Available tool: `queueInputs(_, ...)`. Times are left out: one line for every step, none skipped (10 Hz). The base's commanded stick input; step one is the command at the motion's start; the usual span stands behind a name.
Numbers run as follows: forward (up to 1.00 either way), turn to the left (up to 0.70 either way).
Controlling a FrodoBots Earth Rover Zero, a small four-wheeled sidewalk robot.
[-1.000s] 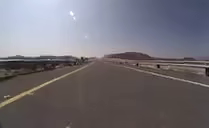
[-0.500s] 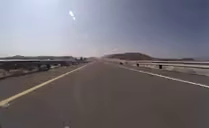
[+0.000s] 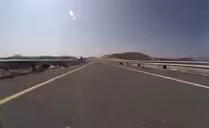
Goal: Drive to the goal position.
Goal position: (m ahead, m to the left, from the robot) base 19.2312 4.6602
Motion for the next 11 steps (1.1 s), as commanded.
queueInputs(1.00,0.00)
queueInputs(1.00,0.00)
queueInputs(1.00,0.00)
queueInputs(1.00,0.00)
queueInputs(1.00,0.00)
queueInputs(1.00,0.01)
queueInputs(1.00,0.13)
queueInputs(1.00,0.26)
queueInputs(1.00,0.00)
queueInputs(1.00,0.00)
queueInputs(1.00,0.00)
